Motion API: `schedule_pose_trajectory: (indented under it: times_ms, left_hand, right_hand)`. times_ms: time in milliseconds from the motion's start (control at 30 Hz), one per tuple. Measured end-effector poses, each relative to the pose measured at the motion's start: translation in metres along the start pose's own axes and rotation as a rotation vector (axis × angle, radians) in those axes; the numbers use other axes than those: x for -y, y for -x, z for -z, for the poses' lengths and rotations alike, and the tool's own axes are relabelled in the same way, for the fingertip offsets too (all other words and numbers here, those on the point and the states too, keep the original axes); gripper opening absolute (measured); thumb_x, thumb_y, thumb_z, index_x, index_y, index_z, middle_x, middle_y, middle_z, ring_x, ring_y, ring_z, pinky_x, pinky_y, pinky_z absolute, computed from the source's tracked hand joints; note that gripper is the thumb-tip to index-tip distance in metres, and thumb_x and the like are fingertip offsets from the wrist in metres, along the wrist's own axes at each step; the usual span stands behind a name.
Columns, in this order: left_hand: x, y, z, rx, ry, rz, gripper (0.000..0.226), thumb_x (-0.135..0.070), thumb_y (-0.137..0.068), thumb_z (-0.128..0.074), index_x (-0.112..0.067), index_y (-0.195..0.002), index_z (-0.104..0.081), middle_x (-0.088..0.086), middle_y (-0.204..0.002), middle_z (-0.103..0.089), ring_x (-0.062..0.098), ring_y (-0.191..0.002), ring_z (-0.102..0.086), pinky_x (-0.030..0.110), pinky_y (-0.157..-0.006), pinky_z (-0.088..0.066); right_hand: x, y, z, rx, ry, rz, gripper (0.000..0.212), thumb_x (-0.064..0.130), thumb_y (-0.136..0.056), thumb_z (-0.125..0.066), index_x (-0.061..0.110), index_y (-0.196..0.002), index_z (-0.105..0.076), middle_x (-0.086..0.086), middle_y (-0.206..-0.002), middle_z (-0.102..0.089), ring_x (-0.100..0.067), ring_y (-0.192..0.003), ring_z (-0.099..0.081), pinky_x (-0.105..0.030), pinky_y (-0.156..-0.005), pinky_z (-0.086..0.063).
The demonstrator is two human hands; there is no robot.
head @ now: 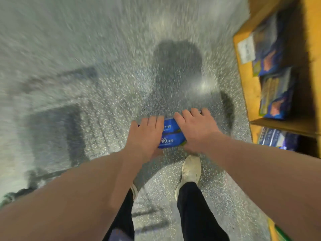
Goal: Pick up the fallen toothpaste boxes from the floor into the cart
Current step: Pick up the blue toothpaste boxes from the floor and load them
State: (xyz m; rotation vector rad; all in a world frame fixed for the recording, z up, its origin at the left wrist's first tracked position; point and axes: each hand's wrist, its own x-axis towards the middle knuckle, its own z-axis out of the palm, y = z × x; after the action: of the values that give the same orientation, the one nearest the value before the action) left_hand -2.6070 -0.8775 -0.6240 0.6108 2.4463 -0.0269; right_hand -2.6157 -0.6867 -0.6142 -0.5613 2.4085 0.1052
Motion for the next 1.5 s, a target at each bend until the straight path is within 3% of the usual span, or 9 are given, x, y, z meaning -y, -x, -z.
schedule_pose_trajectory:
  times_ms: [133, 267, 333, 467, 667, 900, 1133, 1267, 1500]
  left_hand:
    - [0.023, 0.064, 0.128, -0.102, -0.011, 0.002, 0.099, -0.063, -0.064, -0.073, -0.011, -0.141, -0.037, 0.006, -0.118, -0.055, 0.028, -0.101, -0.059, 0.044, -0.082, -0.046]
    - [0.034, 0.138, 0.256, -0.188, -0.013, -0.009, 0.086, -0.055, -0.081, -0.063, -0.019, -0.149, -0.025, 0.000, -0.133, -0.046, 0.023, -0.119, -0.050, 0.041, -0.096, -0.039]
    - [0.039, 0.183, 0.313, -0.212, -0.044, 0.000, 0.086, -0.057, -0.079, -0.066, -0.020, -0.144, -0.025, -0.002, -0.132, -0.045, 0.022, -0.119, -0.049, 0.038, -0.097, -0.039]
    - [0.051, 0.269, 0.393, -0.332, 0.002, 0.022, 0.076, -0.057, -0.069, -0.069, -0.024, -0.127, -0.034, -0.004, -0.118, -0.050, 0.023, -0.113, -0.054, 0.040, -0.090, -0.041]
    - [0.053, 0.378, 0.455, -0.538, -0.146, 0.092, 0.097, -0.062, -0.069, -0.064, -0.017, -0.146, -0.025, 0.000, -0.127, -0.047, 0.026, -0.117, -0.050, 0.041, -0.089, -0.040]
    - [0.010, 0.517, 0.465, -0.696, -0.194, 0.349, 0.093, -0.065, -0.066, -0.066, -0.018, -0.137, -0.029, 0.000, -0.122, -0.050, 0.026, -0.113, -0.052, 0.043, -0.088, -0.043]
    - [-0.046, 0.668, 0.419, -0.681, -0.226, 0.626, 0.093, -0.065, -0.065, -0.066, -0.018, -0.138, -0.032, -0.001, -0.119, -0.051, 0.026, -0.109, -0.054, 0.041, -0.078, -0.037]
    - [-0.059, 0.755, 0.385, -0.653, -0.253, 0.771, 0.089, -0.066, -0.057, -0.067, -0.020, -0.128, -0.039, -0.001, -0.111, -0.054, 0.027, -0.101, -0.059, 0.040, -0.077, -0.045]
    - [-0.068, 0.891, 0.320, -0.614, -0.289, 0.938, 0.106, -0.070, -0.063, -0.069, -0.018, -0.145, -0.026, 0.001, -0.130, -0.051, 0.026, -0.118, -0.054, 0.042, -0.092, -0.045]
  right_hand:
    - [0.012, 0.057, 0.140, -0.090, 0.030, -0.017, 0.087, 0.051, -0.070, -0.073, 0.020, -0.138, -0.030, -0.004, -0.120, -0.051, -0.031, -0.111, -0.051, -0.047, -0.098, -0.037]
    - [0.038, 0.126, 0.269, -0.194, 0.055, -0.036, 0.090, 0.052, -0.068, -0.075, 0.019, -0.140, -0.034, -0.005, -0.121, -0.053, -0.031, -0.112, -0.052, -0.046, -0.100, -0.037]
    - [0.053, 0.164, 0.328, -0.272, 0.085, -0.028, 0.085, 0.055, -0.068, -0.073, 0.019, -0.137, -0.037, -0.003, -0.118, -0.054, -0.030, -0.109, -0.054, -0.046, -0.098, -0.039]
    - [0.087, 0.231, 0.419, -0.496, 0.114, 0.004, 0.051, 0.047, -0.066, -0.059, 0.019, -0.108, -0.052, -0.001, -0.089, -0.055, -0.029, -0.080, -0.057, -0.040, -0.070, -0.034]
    - [0.135, 0.312, 0.513, -0.563, 0.314, 0.083, 0.072, 0.049, -0.062, -0.074, 0.022, -0.121, -0.042, 0.001, -0.106, -0.053, -0.026, -0.098, -0.054, -0.039, -0.076, -0.028]
    - [0.192, 0.411, 0.550, -0.732, 0.441, 0.284, 0.077, 0.052, -0.061, -0.070, 0.023, -0.126, -0.041, 0.001, -0.111, -0.054, -0.026, -0.105, -0.054, -0.041, -0.086, -0.037]
    - [0.278, 0.493, 0.532, -0.798, 0.510, 0.532, 0.088, 0.059, -0.058, -0.071, 0.024, -0.132, -0.039, 0.003, -0.115, -0.054, -0.024, -0.106, -0.054, -0.041, -0.087, -0.039]
    - [0.346, 0.530, 0.515, -0.845, 0.531, 0.666, 0.098, 0.060, -0.060, -0.070, 0.022, -0.142, -0.034, 0.002, -0.122, -0.054, -0.024, -0.111, -0.054, -0.042, -0.090, -0.039]
    - [0.471, 0.589, 0.477, -0.920, 0.548, 0.813, 0.104, 0.064, -0.061, -0.069, 0.020, -0.146, -0.030, 0.000, -0.128, -0.052, -0.026, -0.116, -0.053, -0.043, -0.093, -0.040]
